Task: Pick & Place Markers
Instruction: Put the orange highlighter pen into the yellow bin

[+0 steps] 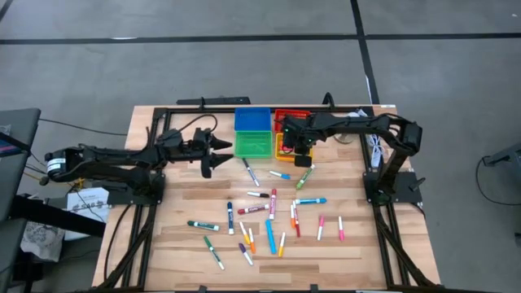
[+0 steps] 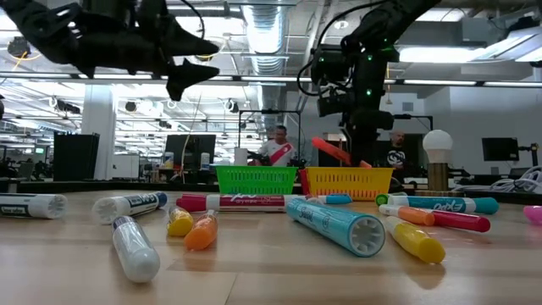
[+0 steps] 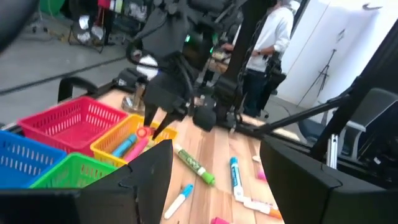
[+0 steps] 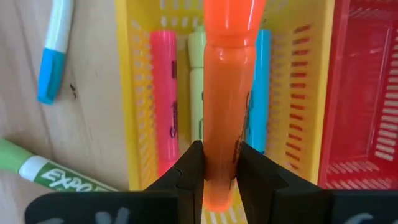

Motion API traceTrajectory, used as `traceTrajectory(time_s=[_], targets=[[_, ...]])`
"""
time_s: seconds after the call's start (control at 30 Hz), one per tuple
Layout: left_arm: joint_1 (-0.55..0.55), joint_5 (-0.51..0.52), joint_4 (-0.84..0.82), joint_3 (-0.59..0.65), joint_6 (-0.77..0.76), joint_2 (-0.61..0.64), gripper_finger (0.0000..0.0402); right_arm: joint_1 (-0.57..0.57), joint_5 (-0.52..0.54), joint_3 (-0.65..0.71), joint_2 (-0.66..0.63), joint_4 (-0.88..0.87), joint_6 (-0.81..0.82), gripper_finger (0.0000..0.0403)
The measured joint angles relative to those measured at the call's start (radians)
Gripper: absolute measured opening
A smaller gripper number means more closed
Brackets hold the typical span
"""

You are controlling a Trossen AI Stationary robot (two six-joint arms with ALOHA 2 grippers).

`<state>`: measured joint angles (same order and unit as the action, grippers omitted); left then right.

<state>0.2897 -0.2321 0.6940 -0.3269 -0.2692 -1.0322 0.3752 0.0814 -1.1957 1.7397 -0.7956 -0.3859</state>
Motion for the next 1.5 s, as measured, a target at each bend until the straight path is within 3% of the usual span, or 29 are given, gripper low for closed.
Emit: traceTrajectory(time_s=[0.37,1.2,1.5], targets=[[0.0,0.0,0.008,0.098,0.0,0.143,0.0242,0.022,-0.001,0.0,0.0,-0.004,-0.007,0.0063],[0.0,0.0,0.007,0.1,-0.024,0.149,0.0242,0.027,-0.003,0.0,0.001,0.002,0.017,0.0063],[-0.001,0.0,0.01,0.099,-0.027,0.149,0.0242,0.027,0.008,-0.002,0.075,0.031,0.02,0.007]])
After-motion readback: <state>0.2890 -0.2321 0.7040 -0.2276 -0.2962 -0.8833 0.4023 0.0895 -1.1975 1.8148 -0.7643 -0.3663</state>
